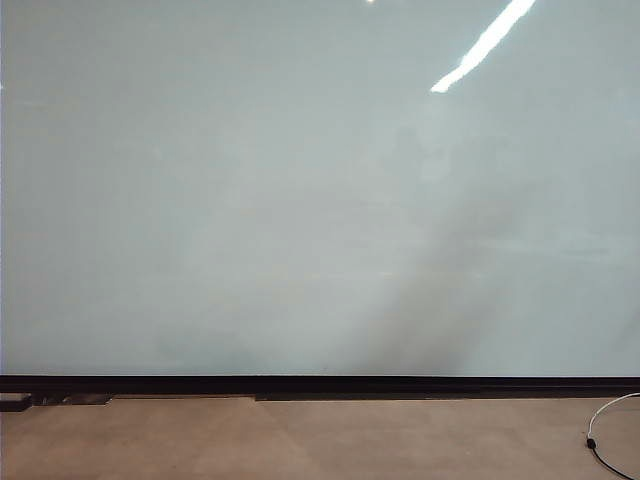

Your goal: Pick up the pen on the shelf to the right of the whiteboard and draw a straight line.

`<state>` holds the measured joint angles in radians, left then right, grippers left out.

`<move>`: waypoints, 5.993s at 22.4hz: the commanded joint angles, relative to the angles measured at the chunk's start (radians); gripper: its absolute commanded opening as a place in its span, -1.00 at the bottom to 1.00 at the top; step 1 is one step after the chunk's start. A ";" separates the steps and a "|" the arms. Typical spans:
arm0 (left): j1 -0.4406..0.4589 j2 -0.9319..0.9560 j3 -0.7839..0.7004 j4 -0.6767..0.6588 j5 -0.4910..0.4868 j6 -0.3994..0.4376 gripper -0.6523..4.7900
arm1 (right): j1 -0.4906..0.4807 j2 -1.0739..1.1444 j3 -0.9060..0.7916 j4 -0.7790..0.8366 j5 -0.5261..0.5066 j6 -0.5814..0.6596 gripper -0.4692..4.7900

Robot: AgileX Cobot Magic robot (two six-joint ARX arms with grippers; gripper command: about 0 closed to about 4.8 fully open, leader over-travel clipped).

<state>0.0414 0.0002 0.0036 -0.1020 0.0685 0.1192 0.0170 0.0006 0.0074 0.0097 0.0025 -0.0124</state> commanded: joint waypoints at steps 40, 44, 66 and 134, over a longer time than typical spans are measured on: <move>-0.001 0.000 0.003 0.005 0.003 0.001 -0.78 | -0.689 0.906 0.209 0.885 -0.632 0.227 0.31; -0.001 0.000 0.003 0.005 0.002 0.001 -0.78 | -0.742 1.389 0.283 1.320 -0.718 0.350 0.64; 0.000 0.000 0.003 0.005 0.003 0.001 -0.78 | -0.579 1.938 0.533 1.405 -0.734 -0.041 0.87; 0.000 0.000 0.003 0.005 0.003 0.001 -0.78 | -0.521 2.004 0.682 1.408 -0.652 0.061 0.13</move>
<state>0.0414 0.0002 0.0036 -0.1059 0.0689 0.1192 -0.5045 2.0094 0.6865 1.4010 -0.6491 0.0422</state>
